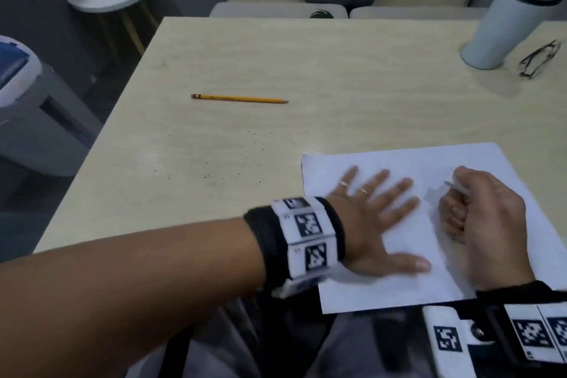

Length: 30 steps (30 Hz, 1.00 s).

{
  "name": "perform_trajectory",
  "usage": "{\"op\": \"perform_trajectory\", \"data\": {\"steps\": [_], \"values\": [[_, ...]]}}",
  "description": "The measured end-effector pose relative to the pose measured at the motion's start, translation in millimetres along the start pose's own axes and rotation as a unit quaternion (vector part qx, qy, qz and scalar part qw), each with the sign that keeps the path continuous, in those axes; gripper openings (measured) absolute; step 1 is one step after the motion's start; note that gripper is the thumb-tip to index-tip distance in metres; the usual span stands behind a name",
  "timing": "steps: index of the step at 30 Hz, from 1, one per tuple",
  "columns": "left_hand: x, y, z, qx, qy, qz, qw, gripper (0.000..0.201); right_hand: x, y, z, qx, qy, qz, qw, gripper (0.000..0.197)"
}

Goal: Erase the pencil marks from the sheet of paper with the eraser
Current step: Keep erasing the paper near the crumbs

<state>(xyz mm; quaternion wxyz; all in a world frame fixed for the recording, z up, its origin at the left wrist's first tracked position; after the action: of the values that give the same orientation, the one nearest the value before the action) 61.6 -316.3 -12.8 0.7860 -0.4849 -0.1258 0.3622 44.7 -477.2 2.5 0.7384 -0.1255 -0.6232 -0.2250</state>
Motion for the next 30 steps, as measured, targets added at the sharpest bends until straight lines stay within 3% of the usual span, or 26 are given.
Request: {"op": "perform_trajectory", "data": {"steps": [3, 5, 7, 9, 11, 15, 20, 22, 24, 26, 27, 30], "values": [[61.2, -15.8, 9.4, -0.026, -0.207, -0.035, 0.977, 0.116, -1.9, -1.3, -2.1, -0.007, 0.001, 0.01, 1.0, 0.035], [66.4, -24.0, 16.5, -0.063, -0.245, -0.056, 0.966, 0.12, -2.1, 0.1, -3.0, -0.003, -0.001, 0.014, 1.0, 0.034], [34.9, -21.0, 12.8, -0.089, -0.132, -0.037, 0.987, 0.11, -1.8, 0.3, -3.5, -0.001, -0.005, 0.025, 1.0, 0.034], [-3.4, -4.7, 13.1, -0.042, 0.005, -0.006, 0.999, 0.097, -2.0, -0.2, -2.9, 0.002, -0.009, 0.031, 0.999, 0.035], [-8.0, 8.7, 17.8, -0.006, 0.028, 0.022, 0.999, 0.093, -2.3, -0.8, -1.7, 0.004, -0.011, 0.04, 0.999, 0.034], [57.6, 10.3, 38.9, -0.035, -0.107, 0.058, 0.992, 0.1, -4.3, -0.7, -2.1, 0.0, -0.005, 0.036, 0.999, 0.03], [131.3, 2.9, 80.2, -0.017, -0.316, 0.014, 0.948, 0.12, -6.2, 1.6, -3.1, -0.011, -0.006, 0.033, 0.999, 0.028], [120.9, -7.0, 74.4, -0.062, -0.295, 0.02, 0.953, 0.122, -6.6, 0.6, -3.7, -0.004, -0.011, 0.049, 0.999, 0.028], [91.8, -13.8, 55.9, -0.094, -0.179, 0.039, 0.979, 0.114, -6.7, -0.1, -3.7, -0.001, -0.017, 0.06, 0.998, 0.028], [64.7, -7.4, 43.7, -0.049, -0.059, 0.037, 0.996, 0.102, -6.9, 0.1, -4.1, -0.004, -0.022, 0.059, 0.998, 0.026], [60.8, 0.0, 43.7, -0.019, -0.033, 0.037, 0.999, 0.098, -7.5, -0.2, -4.9, -0.005, -0.023, 0.056, 0.998, 0.025], [87.6, 17.1, 63.6, 0.0, -0.088, 0.026, 0.996, 0.1, -10.0, -0.8, -8.0, -0.001, -0.023, 0.055, 0.998, 0.022]]}}
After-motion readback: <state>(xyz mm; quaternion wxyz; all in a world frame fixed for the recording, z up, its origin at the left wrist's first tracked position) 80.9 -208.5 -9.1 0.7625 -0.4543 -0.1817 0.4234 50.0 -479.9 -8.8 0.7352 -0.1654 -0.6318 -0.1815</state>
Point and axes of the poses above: each hand's wrist, its own z-axis away from the middle knuckle, its own y-axis out of the palm, x = y × z, the point moved 6 cm from there along -z, towards the middle knuckle
